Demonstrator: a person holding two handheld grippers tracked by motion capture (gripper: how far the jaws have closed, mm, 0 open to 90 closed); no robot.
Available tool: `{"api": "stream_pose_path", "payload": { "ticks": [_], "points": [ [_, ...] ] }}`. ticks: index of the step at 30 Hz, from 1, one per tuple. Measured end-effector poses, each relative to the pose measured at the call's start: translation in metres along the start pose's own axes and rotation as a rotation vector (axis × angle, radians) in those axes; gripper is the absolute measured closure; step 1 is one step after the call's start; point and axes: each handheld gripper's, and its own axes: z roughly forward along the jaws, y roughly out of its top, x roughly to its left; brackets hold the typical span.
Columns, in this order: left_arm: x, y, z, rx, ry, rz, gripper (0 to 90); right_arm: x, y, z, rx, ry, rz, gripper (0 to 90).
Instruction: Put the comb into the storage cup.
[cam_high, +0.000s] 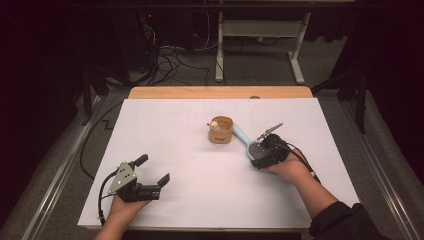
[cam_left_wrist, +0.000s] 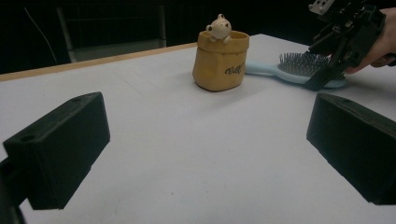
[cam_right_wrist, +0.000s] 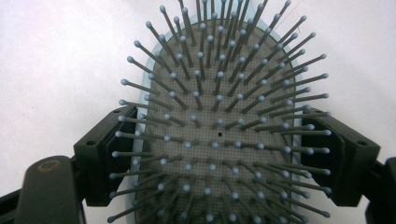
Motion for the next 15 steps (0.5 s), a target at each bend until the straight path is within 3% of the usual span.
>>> {"api": "stream_pose_path", "payload": {
  "ticks": [6,7,15],
  "points": [
    [0.0005,0.0001,-0.0004,0.001,0.001,0.002,0.1,-0.0006,0.0018,-0.0007,0.013,0.000,0.028,19.6],
    [0.0006,0.0001,-0.0003,-0.001,0.001,0.000,0.1,0.0006,0.0018,-0.0013,0.021,-0.002,0.053,19.8],
    [0.0009,0.0002,-0.0009,-0.003,0.003,0.002,0.1,-0.0002,0.0016,-0.0016,0.009,-0.011,0.048,20.5]
  ]
}}
